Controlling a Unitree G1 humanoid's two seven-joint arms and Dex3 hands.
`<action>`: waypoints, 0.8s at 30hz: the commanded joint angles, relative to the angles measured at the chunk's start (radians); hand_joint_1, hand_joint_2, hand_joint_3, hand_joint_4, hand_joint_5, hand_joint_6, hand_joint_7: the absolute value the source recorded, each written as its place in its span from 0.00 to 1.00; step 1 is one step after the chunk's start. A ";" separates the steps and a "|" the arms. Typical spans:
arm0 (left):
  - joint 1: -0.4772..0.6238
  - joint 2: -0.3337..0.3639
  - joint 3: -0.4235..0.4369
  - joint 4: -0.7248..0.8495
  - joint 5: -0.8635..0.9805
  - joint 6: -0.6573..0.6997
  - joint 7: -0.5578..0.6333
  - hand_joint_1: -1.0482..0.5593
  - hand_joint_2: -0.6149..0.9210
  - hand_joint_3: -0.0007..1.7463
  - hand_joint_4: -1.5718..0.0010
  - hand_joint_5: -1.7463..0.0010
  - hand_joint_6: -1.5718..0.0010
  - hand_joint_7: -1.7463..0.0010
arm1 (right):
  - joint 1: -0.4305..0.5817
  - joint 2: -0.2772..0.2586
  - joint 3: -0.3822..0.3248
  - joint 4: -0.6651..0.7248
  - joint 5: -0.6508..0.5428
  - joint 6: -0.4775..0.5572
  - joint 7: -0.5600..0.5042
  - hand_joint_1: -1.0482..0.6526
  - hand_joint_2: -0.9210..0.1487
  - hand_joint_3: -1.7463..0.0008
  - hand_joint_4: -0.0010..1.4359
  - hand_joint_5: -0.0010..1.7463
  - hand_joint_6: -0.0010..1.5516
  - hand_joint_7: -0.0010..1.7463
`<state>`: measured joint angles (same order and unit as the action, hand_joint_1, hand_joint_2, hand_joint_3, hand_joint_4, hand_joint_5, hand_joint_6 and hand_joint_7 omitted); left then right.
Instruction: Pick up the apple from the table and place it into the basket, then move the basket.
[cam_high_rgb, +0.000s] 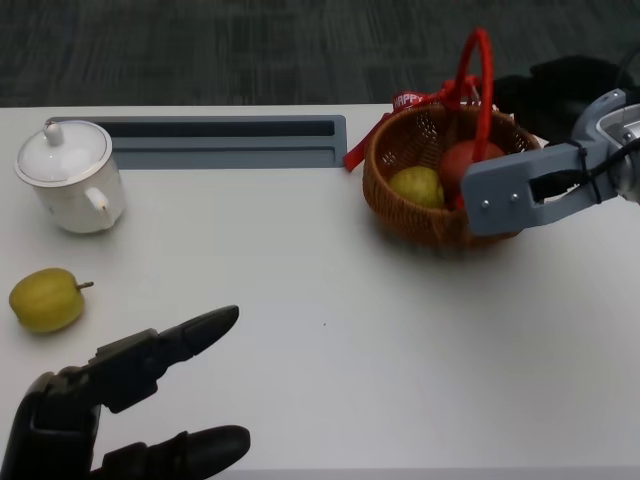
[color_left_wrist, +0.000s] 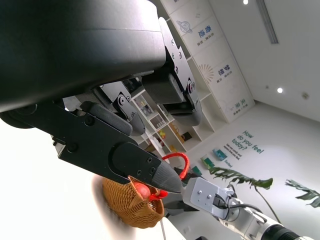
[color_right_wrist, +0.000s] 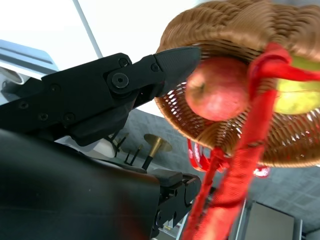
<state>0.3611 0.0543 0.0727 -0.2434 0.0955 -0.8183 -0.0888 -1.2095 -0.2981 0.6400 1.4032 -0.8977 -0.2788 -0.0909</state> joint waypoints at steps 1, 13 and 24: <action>0.008 0.004 -0.001 -0.016 -0.007 0.006 0.011 0.31 0.93 0.00 0.42 0.99 0.47 0.99 | -0.002 -0.042 0.011 -0.006 -0.009 -0.011 -0.028 0.00 0.03 1.00 0.14 0.01 0.15 0.01; -0.021 0.041 0.027 0.018 -0.018 -0.026 0.005 0.31 0.94 0.00 0.44 1.00 0.49 1.00 | 0.103 -0.133 -0.128 -0.021 0.132 -0.151 -0.084 0.05 0.10 1.00 0.21 0.02 0.19 0.01; -0.023 0.090 0.027 0.006 -0.087 0.001 -0.023 0.33 0.93 0.00 0.45 1.00 0.51 1.00 | 0.290 -0.213 -0.286 -0.100 0.308 -0.396 -0.107 0.17 0.13 1.00 0.29 0.02 0.24 0.02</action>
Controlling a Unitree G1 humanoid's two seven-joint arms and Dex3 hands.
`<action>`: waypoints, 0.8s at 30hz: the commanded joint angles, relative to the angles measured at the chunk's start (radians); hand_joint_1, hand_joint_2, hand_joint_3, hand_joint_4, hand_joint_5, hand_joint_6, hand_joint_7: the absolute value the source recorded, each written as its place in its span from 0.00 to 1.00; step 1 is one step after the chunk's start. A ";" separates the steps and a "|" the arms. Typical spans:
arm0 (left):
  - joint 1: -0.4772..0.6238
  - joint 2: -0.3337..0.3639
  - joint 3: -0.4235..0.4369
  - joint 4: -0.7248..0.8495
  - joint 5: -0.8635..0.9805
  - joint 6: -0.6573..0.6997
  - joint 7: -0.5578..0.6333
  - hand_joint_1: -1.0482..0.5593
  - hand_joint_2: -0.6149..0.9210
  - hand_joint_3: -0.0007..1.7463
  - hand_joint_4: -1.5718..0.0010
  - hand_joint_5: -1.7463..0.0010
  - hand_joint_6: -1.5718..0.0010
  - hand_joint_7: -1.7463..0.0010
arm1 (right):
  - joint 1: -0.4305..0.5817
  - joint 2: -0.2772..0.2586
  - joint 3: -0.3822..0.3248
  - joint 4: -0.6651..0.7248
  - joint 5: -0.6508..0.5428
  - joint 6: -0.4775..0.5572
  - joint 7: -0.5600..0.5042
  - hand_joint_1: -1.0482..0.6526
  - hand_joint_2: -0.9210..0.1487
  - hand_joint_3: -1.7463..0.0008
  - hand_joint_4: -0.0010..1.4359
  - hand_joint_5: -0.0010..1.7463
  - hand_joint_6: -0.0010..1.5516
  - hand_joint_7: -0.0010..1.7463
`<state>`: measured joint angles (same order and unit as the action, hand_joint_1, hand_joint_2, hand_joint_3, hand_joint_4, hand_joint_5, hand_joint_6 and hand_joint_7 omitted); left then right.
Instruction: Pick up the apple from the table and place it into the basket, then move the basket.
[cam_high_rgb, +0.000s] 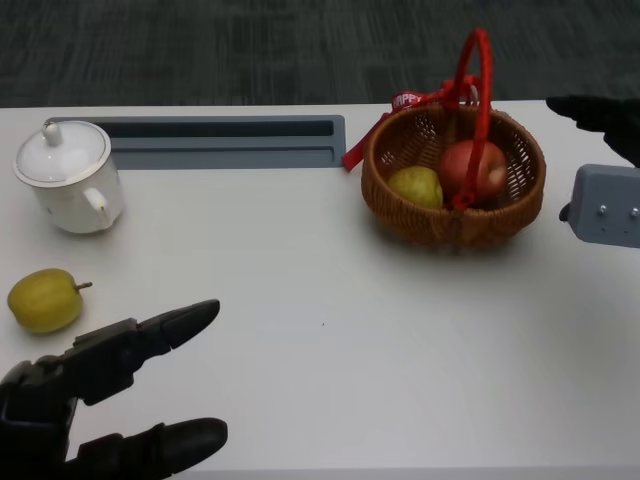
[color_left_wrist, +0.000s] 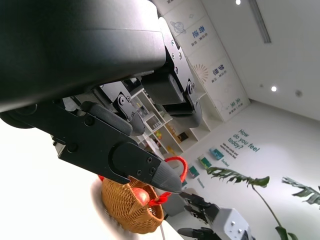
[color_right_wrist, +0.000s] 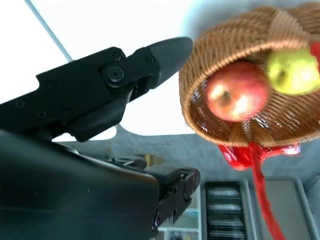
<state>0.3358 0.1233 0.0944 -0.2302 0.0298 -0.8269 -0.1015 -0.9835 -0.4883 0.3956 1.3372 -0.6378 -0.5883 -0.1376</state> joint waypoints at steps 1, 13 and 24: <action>0.000 0.024 0.007 -0.005 -0.025 0.011 -0.012 0.33 0.93 0.00 0.45 1.00 0.51 1.00 | 0.101 -0.022 -0.066 -0.048 0.072 -0.142 -0.102 0.17 0.13 1.00 0.34 0.02 0.27 0.02; -0.023 0.047 0.051 0.025 -0.030 0.033 -0.011 0.31 0.93 0.00 0.49 1.00 0.53 1.00 | 0.413 0.132 -0.202 -0.164 0.190 -0.696 -0.317 0.28 0.10 1.00 0.44 0.00 0.36 0.00; -0.020 0.046 0.050 0.024 -0.040 0.031 -0.016 0.32 0.92 0.00 0.48 0.99 0.52 1.00 | 0.502 0.263 -0.150 -0.187 0.277 -0.873 -0.115 0.33 0.06 1.00 0.48 0.01 0.39 0.00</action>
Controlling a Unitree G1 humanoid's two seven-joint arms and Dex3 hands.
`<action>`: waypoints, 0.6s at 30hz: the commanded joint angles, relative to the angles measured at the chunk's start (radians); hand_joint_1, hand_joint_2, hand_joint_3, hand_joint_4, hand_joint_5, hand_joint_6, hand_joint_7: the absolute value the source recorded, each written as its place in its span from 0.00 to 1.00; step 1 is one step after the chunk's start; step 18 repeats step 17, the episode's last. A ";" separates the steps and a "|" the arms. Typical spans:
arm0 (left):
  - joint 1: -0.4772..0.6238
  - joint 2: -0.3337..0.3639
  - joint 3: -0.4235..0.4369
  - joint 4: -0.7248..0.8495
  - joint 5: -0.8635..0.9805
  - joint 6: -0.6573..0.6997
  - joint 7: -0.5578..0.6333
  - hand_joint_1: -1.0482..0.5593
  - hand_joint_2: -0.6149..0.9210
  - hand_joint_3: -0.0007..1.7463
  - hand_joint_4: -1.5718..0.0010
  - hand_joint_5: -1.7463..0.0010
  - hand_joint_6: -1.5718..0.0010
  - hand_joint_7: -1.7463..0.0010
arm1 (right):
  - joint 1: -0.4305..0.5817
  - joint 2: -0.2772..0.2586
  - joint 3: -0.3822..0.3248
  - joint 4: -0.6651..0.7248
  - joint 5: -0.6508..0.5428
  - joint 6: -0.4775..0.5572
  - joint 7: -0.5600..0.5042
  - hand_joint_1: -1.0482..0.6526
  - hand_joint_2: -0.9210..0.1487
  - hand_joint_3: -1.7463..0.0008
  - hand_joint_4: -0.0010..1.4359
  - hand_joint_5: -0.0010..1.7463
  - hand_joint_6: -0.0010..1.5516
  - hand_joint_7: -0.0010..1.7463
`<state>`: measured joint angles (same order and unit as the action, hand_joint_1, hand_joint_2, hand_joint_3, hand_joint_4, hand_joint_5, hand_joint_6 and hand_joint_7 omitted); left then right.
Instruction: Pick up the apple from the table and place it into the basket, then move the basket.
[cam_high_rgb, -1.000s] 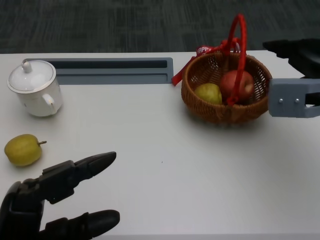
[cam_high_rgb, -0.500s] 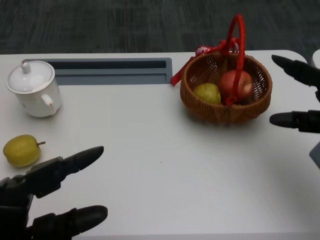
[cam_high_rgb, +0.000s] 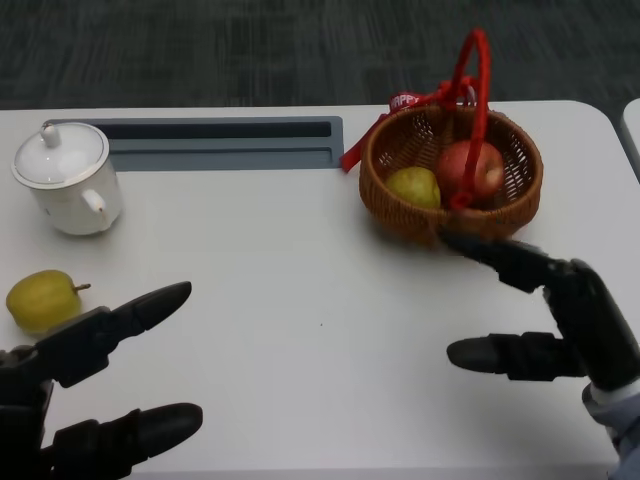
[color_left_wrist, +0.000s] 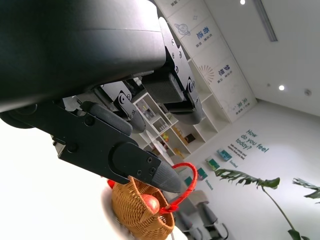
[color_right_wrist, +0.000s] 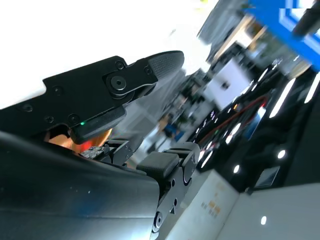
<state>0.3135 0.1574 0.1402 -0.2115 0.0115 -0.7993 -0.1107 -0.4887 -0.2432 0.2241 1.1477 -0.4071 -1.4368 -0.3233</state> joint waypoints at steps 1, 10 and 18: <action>0.003 0.013 0.002 0.004 -0.025 0.005 -0.009 0.33 0.92 0.00 0.47 0.99 0.52 1.00 | 0.009 0.027 0.032 0.005 0.062 -0.024 0.105 0.33 0.06 1.00 0.48 0.01 0.39 0.00; 0.019 0.015 0.003 -0.020 -0.032 0.009 -0.015 0.35 0.90 0.00 0.46 0.99 0.51 1.00 | -0.004 0.121 0.090 0.011 0.239 0.033 0.431 0.31 0.09 1.00 0.48 0.00 0.40 0.00; 0.012 0.005 0.007 -0.014 -0.012 -0.001 -0.005 0.39 0.88 0.00 0.44 0.99 0.49 0.99 | -0.023 0.161 0.064 0.017 0.320 0.098 0.598 0.33 0.07 1.00 0.48 0.00 0.40 0.00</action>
